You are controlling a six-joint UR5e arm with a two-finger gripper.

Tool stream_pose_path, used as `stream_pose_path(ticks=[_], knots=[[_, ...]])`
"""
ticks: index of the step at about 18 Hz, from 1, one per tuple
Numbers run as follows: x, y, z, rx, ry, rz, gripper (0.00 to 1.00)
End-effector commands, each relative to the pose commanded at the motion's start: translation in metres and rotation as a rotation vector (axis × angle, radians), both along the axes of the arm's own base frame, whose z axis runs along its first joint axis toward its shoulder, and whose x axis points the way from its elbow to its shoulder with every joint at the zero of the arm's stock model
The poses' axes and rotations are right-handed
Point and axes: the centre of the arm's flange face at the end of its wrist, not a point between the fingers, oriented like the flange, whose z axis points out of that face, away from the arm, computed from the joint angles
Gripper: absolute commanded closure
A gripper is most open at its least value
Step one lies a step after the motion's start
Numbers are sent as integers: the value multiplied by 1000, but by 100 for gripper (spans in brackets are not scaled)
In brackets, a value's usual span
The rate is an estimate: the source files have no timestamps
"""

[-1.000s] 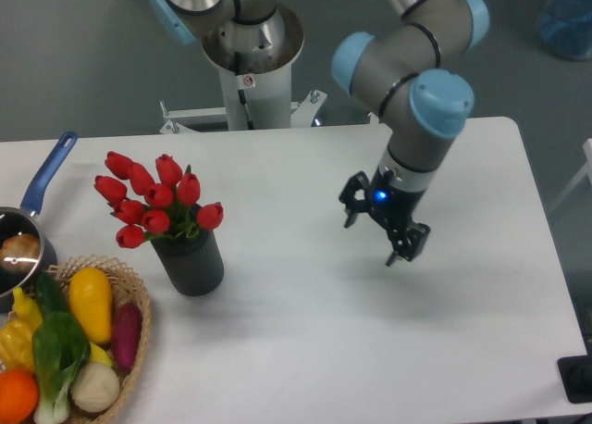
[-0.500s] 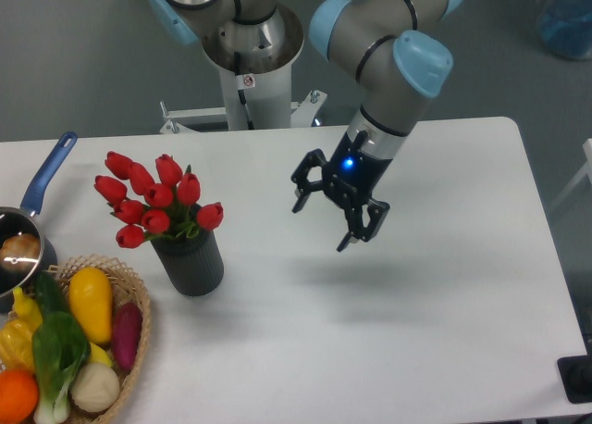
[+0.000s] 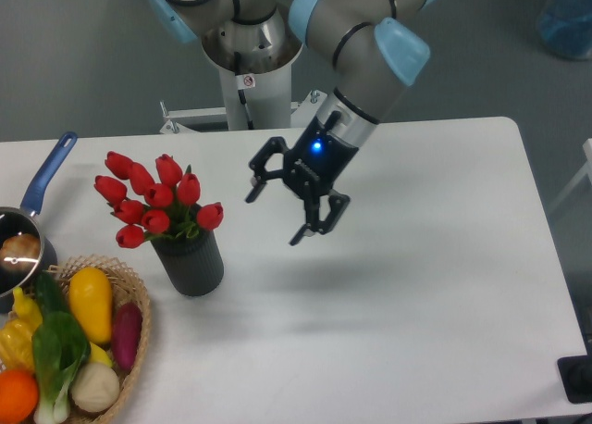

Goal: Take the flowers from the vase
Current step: 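Move the open gripper toward the red tulip stems above the black vase, then close the gripper around the tulip stems at the vase rim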

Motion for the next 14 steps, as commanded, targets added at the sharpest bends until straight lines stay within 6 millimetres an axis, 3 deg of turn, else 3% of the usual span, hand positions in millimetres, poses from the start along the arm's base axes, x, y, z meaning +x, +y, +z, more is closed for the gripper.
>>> stream_pose_path(ticks=[4,11,14], knots=[[25,15,-9,27,40,-110,0],[48,34,-26,59,46,-213,1],[49,35,-25,82,38,-218,42]])
